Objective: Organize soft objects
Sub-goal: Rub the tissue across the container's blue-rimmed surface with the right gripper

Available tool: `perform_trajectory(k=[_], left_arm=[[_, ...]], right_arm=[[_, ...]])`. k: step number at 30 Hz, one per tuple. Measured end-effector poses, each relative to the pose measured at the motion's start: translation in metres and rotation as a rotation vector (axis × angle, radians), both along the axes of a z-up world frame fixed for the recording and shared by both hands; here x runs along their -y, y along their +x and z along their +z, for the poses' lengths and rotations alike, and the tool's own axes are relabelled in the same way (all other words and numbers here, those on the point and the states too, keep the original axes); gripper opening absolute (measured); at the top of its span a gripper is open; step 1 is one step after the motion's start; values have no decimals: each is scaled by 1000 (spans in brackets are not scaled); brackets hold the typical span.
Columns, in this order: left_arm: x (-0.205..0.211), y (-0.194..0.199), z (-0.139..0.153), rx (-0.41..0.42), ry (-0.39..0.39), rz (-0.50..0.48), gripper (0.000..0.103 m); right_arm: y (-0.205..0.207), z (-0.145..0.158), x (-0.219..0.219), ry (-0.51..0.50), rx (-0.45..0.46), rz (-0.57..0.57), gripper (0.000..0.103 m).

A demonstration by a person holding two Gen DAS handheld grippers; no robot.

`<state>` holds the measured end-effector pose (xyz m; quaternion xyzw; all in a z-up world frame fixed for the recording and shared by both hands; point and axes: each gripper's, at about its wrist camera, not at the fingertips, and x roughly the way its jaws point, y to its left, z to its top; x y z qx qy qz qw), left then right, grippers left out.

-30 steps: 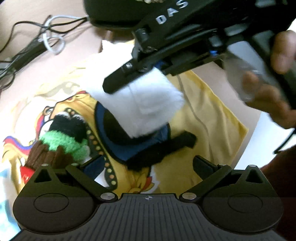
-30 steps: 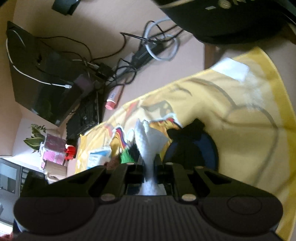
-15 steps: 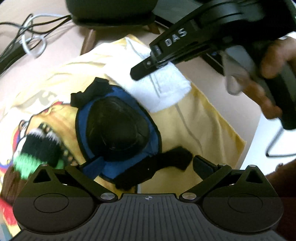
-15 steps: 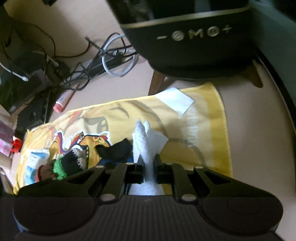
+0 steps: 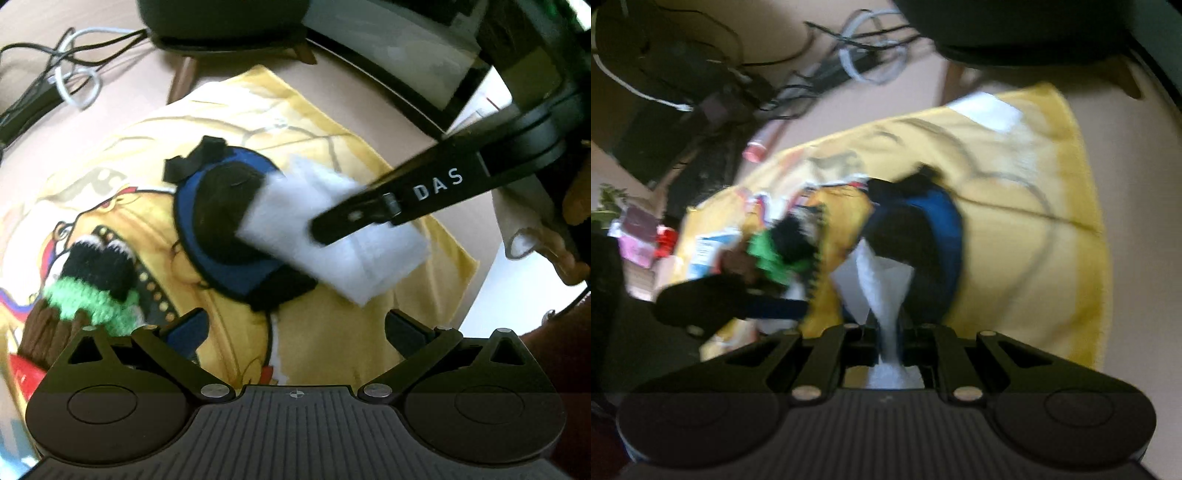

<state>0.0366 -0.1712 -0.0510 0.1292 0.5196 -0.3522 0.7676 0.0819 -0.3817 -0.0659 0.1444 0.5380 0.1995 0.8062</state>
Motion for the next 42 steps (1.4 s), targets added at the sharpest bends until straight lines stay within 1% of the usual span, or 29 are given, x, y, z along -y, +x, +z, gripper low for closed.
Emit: perform_trajectory(k=[3,5,7,10,12,13,14,16,17,19,21,23,26,28,29,32,39,42], left_arm=[[-8,-9,12,39,-21,17,103],[-17,-12,23,65,-43,30,103],[-18,-7,26,70,-55,68,103],[-12,4,19,37,-63,115,103],[-6,11,14,15,-64,142,103],[0,15,10,8,-65,139,103],[6,19,6,1,-66,136,103],[17,24,-2,-14,-71,121,103],[22,26,-5,-22,-74,109,103],[29,27,-8,-25,-81,86,103],[32,29,-9,-26,-88,83,103],[33,33,-10,-30,-89,91,103],[35,38,-11,-25,-80,109,103],[37,39,-11,-27,-80,114,103],[39,39,-11,-25,-76,116,103],[43,37,-11,-14,-56,121,103],[50,30,-12,1,-27,146,103],[49,23,-8,-5,-17,156,103]], right_arm=[[-2,-5,14,-99,22,-43,11],[-3,-2,20,-136,51,-67,11],[0,5,20,-132,95,-83,11],[10,21,9,-117,196,-93,11],[23,26,-3,-112,255,-85,11],[30,26,-11,-115,279,-77,11],[39,23,-18,-133,279,-66,11],[53,11,-31,-166,224,-45,11],[55,8,-33,-144,197,-36,11],[51,10,-31,-56,165,-16,11],[46,14,-24,37,127,-2,11],[41,16,-22,95,78,51,11],[25,18,-26,69,68,138,11],[16,15,-28,16,72,166,11],[15,12,-26,4,69,161,11],[14,7,-13,18,48,119,11],[15,-1,6,-64,52,104,11],[18,-4,12,-42,43,109,11]])
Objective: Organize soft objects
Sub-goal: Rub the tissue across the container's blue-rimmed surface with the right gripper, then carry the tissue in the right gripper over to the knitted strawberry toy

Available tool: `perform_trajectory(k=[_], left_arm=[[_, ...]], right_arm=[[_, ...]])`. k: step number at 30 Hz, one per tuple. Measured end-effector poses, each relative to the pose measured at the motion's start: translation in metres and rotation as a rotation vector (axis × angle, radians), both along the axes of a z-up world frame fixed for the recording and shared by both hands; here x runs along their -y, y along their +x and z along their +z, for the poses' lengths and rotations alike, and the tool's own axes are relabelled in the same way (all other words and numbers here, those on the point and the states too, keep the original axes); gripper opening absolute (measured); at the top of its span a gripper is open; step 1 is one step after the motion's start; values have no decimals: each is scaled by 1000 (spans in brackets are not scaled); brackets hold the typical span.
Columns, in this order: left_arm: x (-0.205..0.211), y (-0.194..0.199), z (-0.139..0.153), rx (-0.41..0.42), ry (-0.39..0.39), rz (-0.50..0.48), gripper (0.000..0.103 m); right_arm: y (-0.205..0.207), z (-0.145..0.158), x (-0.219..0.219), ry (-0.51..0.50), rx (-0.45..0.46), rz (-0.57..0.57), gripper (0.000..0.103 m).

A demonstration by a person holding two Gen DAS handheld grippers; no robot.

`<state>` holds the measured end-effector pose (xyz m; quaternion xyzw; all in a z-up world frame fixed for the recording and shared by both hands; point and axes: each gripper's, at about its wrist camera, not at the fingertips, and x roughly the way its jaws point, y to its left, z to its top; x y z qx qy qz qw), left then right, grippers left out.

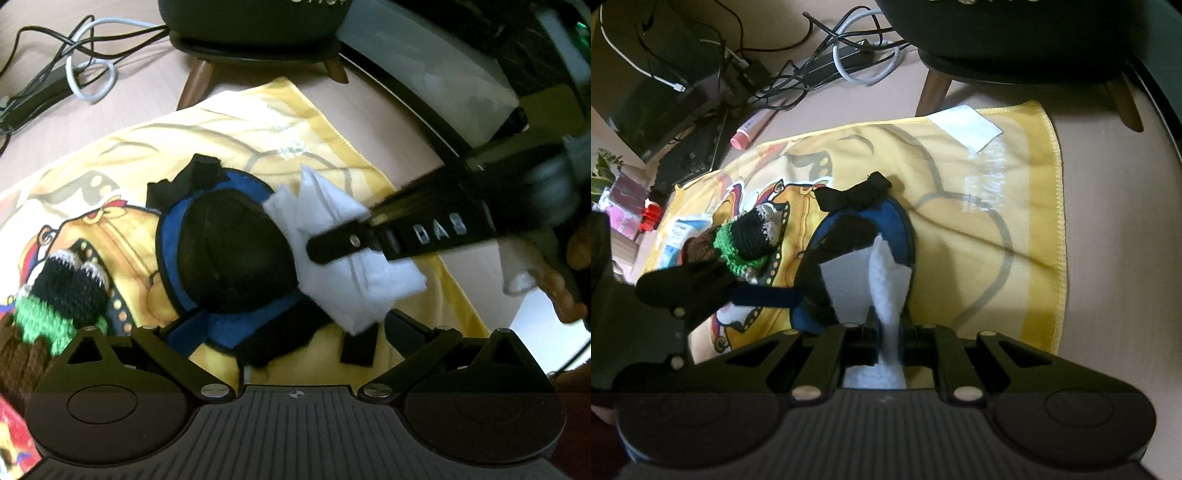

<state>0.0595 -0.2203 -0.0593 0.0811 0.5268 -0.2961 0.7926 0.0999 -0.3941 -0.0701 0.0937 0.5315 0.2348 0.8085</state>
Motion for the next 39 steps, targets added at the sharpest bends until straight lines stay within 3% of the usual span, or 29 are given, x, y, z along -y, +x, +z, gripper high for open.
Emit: perform_trajectory(k=[4,8,11,14,16,19,22,27,30,32,35,39], left_arm=[[-11,-17,12,3,-15,26,103],[-35,-46,45,119,20,45,103],[-70,-58,68,175,-16,117,103],[-106,-52,67,122,-38,218,103],[-125,-42,61,92,-10,289,103],[-146,-39,59,113,35,312,103],[-157,-36,55,103,19,266,103],[-164,-36,45,77,-38,154,103],[-172,-33,43,75,-93,141,103],[-176,-29,42,50,-123,143,103],[-179,-26,44,66,-100,178,103],[-182,-20,50,147,-19,300,103]], right_arm=[[6,3,3,33,2,-17,11],[6,22,6,100,53,-94,11],[1,42,-4,134,98,-107,11],[-3,48,-31,129,105,-90,11],[-5,47,-57,138,99,-75,11],[-9,51,-97,192,110,-48,11],[-7,53,-135,266,106,-9,11],[-6,40,-172,190,110,-52,11],[-15,37,-165,130,154,-104,11],[-16,27,-153,79,128,-167,11],[-11,12,-134,70,47,-255,11],[-8,27,-126,91,81,-242,11]])
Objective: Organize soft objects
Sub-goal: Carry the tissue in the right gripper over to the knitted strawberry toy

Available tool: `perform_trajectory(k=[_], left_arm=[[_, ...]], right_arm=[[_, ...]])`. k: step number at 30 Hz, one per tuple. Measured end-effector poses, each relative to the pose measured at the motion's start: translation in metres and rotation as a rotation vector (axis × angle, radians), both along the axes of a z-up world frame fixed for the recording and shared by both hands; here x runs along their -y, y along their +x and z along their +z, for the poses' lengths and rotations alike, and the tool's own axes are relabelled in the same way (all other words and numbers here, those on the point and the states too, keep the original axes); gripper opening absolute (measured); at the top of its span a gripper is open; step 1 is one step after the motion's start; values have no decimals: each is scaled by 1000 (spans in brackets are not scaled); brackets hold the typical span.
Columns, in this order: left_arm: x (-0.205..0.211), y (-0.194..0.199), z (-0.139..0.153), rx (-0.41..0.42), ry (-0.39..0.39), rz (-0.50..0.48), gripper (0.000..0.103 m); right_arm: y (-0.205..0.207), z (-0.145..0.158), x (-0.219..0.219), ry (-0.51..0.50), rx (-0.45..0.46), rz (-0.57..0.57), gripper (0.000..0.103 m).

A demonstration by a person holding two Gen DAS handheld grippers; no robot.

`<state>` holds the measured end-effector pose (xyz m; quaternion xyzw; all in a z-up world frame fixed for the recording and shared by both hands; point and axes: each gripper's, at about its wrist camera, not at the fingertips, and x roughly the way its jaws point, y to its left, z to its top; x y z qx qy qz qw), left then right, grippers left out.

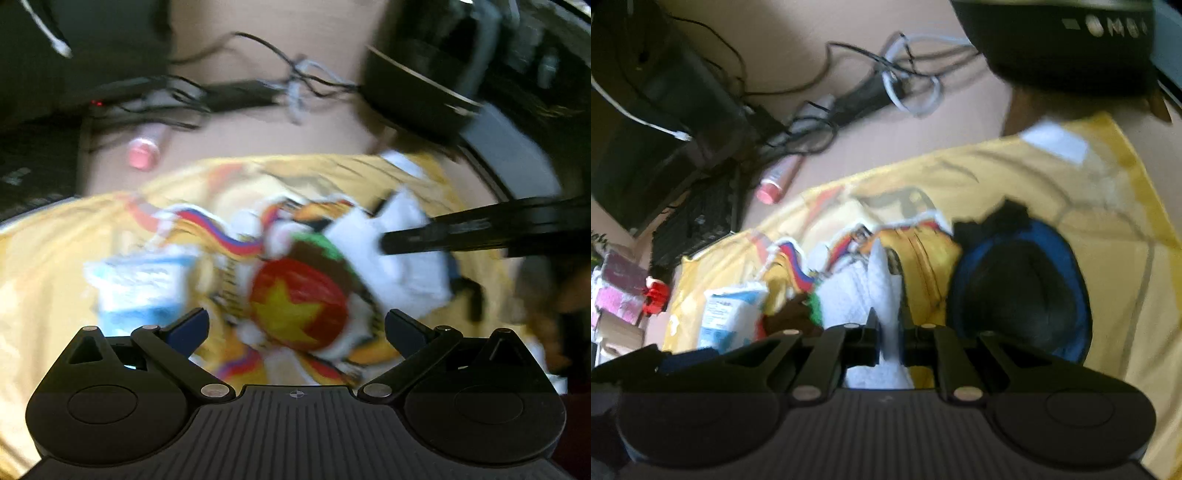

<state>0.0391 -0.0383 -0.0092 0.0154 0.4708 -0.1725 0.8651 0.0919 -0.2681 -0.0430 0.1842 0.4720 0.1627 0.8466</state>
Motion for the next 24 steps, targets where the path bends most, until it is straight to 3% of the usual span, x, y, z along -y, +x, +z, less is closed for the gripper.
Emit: perform_trajectory(k=[3,6,7,8,11,15,21,24], left_arm=[[-4,3,0,28,27,-7,103],[0,0,-11,-38,0,-65,103],[3,-1,-14,-50,2,-81,103],[7,-1,-16,-61,4,-96,103],[13,-2,-18,-70,11,-101,103],[17,-2,-25,-105,13,-93,103],[21,-4,-29,-121,-10,-93,103],[22,-6,-31,-132,-19,-96,103]], right_arm=[[8,18,-2,132,12,55,11],[18,31,-13,334,13,155,11],[20,32,-20,354,21,195,10],[22,30,-28,328,26,229,10],[21,14,-50,111,12,265,11],[4,7,-58,-179,115,298,11],[-4,25,-50,-331,222,274,11],[-1,32,-51,-311,217,303,11]])
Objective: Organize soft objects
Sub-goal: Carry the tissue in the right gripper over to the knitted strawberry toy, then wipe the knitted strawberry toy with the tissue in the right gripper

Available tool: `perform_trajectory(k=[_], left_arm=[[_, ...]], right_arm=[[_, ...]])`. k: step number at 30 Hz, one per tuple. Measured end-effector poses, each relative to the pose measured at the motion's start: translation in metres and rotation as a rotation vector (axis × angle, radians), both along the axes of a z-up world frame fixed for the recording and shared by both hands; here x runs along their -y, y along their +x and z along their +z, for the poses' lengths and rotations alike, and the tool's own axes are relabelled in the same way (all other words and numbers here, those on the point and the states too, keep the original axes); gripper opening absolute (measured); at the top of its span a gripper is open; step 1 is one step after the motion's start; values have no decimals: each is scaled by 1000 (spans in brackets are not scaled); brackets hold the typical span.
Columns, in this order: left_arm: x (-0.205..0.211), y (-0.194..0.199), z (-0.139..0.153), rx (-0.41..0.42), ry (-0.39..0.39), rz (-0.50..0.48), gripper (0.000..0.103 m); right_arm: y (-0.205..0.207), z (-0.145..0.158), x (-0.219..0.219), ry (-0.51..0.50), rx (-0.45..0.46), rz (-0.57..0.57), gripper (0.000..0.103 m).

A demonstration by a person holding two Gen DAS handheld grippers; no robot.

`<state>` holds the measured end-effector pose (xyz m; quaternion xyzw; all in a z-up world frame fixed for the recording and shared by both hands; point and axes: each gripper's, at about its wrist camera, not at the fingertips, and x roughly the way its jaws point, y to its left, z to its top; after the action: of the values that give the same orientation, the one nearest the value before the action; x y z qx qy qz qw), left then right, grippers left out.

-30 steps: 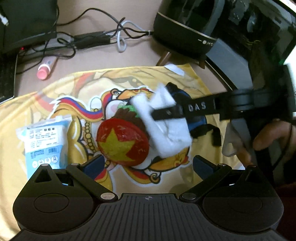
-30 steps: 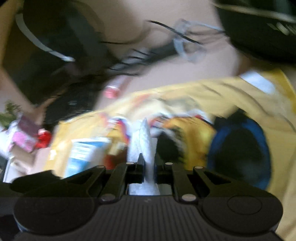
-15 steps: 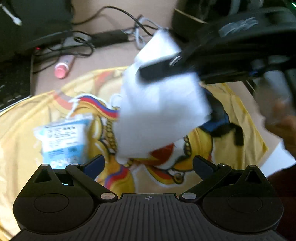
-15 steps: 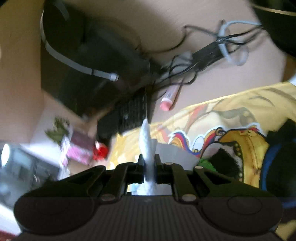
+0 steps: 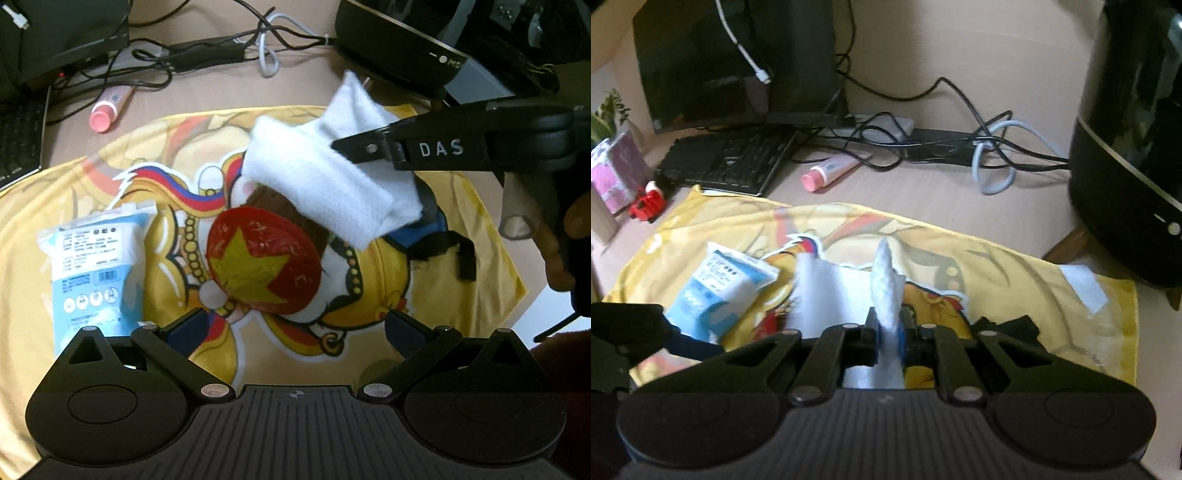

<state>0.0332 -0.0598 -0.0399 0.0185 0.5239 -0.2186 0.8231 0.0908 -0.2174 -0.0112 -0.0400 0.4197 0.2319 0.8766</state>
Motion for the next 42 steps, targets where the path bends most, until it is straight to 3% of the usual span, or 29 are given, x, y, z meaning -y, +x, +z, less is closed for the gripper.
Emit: perform_trajectory(k=[3,6,11,14,16,17,18,20,24,27,32,35,42], left_arm=[[-2,-1,-1,-9,5,8,103],[-5,-3,0,-11,8,23,103],[-9,-2,-4,-33,6,38,103],[-9,-1,-3,-30,4,37,103],[-9,0,-3,-26,3,37,103],[-9,0,-2,-23,1,35,103],[-9,0,-2,-19,-3,33,103],[-8,1,0,-7,-9,27,103],[-2,-2,9,70,0,-3,103],[6,-7,18,172,13,-75,103],[23,-5,12,199,70,-169,103],[29,-2,9,213,116,-176,103],[31,-2,7,221,127,-181,103]], right_arm=[[7,-9,-2,147,-137,43,17],[6,-14,-8,141,-141,41,23],[12,-5,-5,239,-169,43,62],[12,-5,-12,243,-169,75,62],[12,-11,-18,194,-158,86,59],[12,-14,-20,171,-153,87,47],[13,-17,-17,179,-156,85,44],[17,-20,-3,273,-183,75,6],[24,-18,26,328,-191,-44,6],[27,-16,27,259,-174,-83,6],[17,-7,2,455,-294,82,6],[4,-9,-19,307,-211,147,6],[27,-21,27,314,-211,-64,6]])
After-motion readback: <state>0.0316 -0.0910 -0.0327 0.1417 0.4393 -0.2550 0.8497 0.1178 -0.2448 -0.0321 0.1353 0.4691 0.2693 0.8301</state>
